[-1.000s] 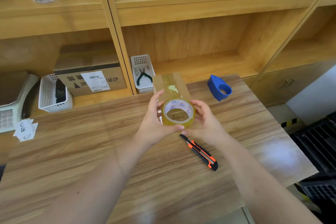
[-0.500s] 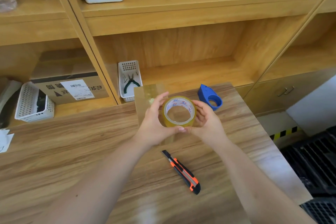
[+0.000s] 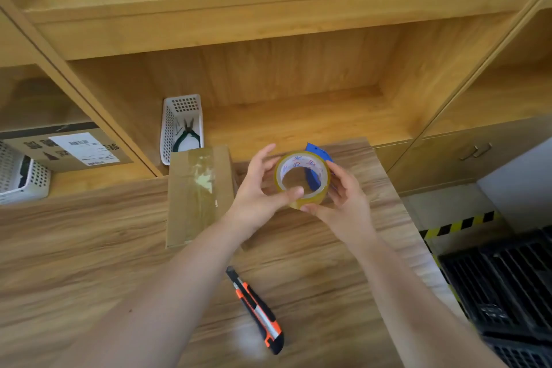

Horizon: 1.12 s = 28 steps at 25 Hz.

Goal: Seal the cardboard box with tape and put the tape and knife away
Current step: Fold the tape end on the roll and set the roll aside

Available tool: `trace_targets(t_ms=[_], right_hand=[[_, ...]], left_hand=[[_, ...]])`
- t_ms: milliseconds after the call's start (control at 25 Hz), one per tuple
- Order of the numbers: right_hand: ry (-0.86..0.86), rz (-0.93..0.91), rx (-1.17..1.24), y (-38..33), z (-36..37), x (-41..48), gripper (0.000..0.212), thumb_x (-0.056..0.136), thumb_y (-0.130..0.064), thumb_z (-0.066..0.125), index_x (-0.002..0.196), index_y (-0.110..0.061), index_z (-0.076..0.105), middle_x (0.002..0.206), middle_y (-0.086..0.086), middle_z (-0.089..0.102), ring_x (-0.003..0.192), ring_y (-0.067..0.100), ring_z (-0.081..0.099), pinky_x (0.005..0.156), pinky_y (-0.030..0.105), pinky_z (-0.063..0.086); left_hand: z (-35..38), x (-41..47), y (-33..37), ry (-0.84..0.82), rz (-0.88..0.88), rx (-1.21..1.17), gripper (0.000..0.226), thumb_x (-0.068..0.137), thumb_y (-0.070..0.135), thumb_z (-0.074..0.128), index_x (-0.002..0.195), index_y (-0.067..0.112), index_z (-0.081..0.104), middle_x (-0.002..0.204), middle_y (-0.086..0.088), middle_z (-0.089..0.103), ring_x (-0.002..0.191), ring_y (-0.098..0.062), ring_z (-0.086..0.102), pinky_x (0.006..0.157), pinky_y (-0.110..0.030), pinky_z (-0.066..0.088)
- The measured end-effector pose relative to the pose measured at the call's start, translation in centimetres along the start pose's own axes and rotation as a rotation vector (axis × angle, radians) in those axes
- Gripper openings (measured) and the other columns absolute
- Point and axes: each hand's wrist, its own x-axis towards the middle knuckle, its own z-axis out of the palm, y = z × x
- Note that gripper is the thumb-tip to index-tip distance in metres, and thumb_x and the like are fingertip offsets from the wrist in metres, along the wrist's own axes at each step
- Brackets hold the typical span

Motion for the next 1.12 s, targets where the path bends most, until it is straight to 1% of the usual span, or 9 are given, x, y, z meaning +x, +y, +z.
trace_targets(t_ms=[120, 200, 280, 480, 640, 720, 880, 960, 1120], right_hand=[[0.010, 0.034, 0.019, 1.9, -2.1, 1.7, 0.092, 0.053, 0.007, 0.089, 0.129, -0.029, 0.050, 0.138, 0.006, 0.052, 0.124, 0.009, 0.055, 0.106, 0.037, 0.046], [0.021, 0.060, 0.028, 3.2, -3.6, 3.0, 0.094, 0.054, 0.004, 0.089, 0.136, -0.019, 0.048, 0.139, 0.007, 0.052, 0.126, 0.011, 0.055, 0.107, 0.039, 0.046], [0.031, 0.082, 0.020, 4.4, -4.8, 4.1, 0.097, 0.053, -0.001, 0.090, 0.138, -0.016, 0.046, 0.139, 0.008, 0.053, 0.126, 0.013, 0.055, 0.107, 0.041, 0.045], [0.075, 0.126, -0.055, 6.3, -7.3, 6.3, 0.096, 0.056, -0.005, 0.090, 0.139, -0.018, 0.044, 0.138, 0.004, 0.052, 0.126, 0.009, 0.053, 0.108, 0.038, 0.044], [0.142, 0.139, -0.222, 7.7, -8.4, 7.8, 0.097, 0.057, -0.027, 0.089, 0.141, -0.026, 0.041, 0.137, -0.004, 0.051, 0.125, 0.016, 0.050, 0.103, 0.042, 0.046], [0.164, 0.147, -0.250, 8.0, -8.8, 8.6, 0.099, 0.054, -0.037, 0.086, 0.142, -0.027, 0.040, 0.134, -0.008, 0.052, 0.127, 0.020, 0.048, 0.100, 0.046, 0.048], [0.203, 0.194, -0.214, 9.0, -9.8, 10.9, 0.092, 0.067, -0.007, 0.085, 0.144, -0.019, 0.037, 0.115, -0.032, 0.042, 0.126, 0.018, 0.051, 0.102, 0.045, 0.048], [0.235, 0.232, -0.177, 10.1, -10.3, 12.2, 0.090, 0.068, -0.002, 0.083, 0.143, -0.020, 0.037, 0.114, -0.033, 0.042, 0.123, 0.018, 0.055, 0.101, 0.044, 0.049], [0.299, 0.314, -0.127, 11.6, -10.6, 13.8, 0.075, 0.068, -0.003, 0.084, 0.124, -0.032, 0.044, 0.101, -0.031, 0.045, 0.097, -0.008, 0.054, 0.089, 0.016, 0.044]], left_hand=[[2.2, 2.8, 0.7, 0.010, -0.219, -0.362, 0.053, 0.091, 0.030, 0.063, 0.140, 0.032, 0.044, 0.139, 0.001, 0.054, 0.125, -0.010, 0.050, 0.096, -0.032, 0.042], [3.5, 4.7, 1.0, 0.030, -0.327, -0.545, 0.043, 0.095, 0.035, 0.053, 0.138, 0.031, 0.049, 0.136, -0.003, 0.058, 0.121, -0.012, 0.052, 0.095, -0.040, 0.043], [4.7, 6.4, 0.9, 0.037, -0.379, -0.607, 0.040, 0.096, 0.037, 0.049, 0.136, 0.029, 0.051, 0.129, -0.003, 0.063, 0.119, -0.015, 0.055, 0.088, -0.040, 0.045], [7.8, 10.5, -0.3, 0.045, -0.455, -0.598, 0.041, 0.096, 0.037, 0.050, 0.135, 0.026, 0.053, 0.131, -0.004, 0.062, 0.126, -0.019, 0.051, 0.086, -0.040, 0.047], [9.9, 13.6, -1.2, -0.005, -0.473, -0.594, 0.042, 0.096, 0.036, 0.050, 0.136, 0.024, 0.054, 0.142, -0.007, 0.053, 0.134, -0.022, 0.044, 0.110, -0.048, 0.035], [11.0, 14.7, -1.5, -0.028, -0.469, -0.570, 0.036, 0.097, 0.036, 0.047, 0.131, 0.026, 0.057, 0.142, -0.005, 0.052, 0.135, -0.021, 0.043, 0.115, -0.048, 0.028], [13.4, 17.9, -2.3, -0.030, -0.443, -0.517, 0.024, 0.097, 0.032, 0.049, 0.120, 0.038, 0.057, 0.141, -0.004, 0.053, 0.133, -0.017, 0.044, 0.118, -0.046, 0.021], [14.8, 19.9, -2.6, -0.025, -0.447, -0.460, 0.025, 0.098, 0.032, 0.048, 0.123, 0.037, 0.052, 0.144, -0.005, 0.050, 0.133, -0.016, 0.043, 0.116, -0.042, 0.022], [17.1, 22.9, -4.1, -0.060, -0.497, -0.351, 0.057, 0.095, 0.041, 0.053, 0.146, 0.038, 0.028, 0.152, -0.010, 0.039, 0.138, -0.019, 0.035, 0.116, -0.042, 0.020]])
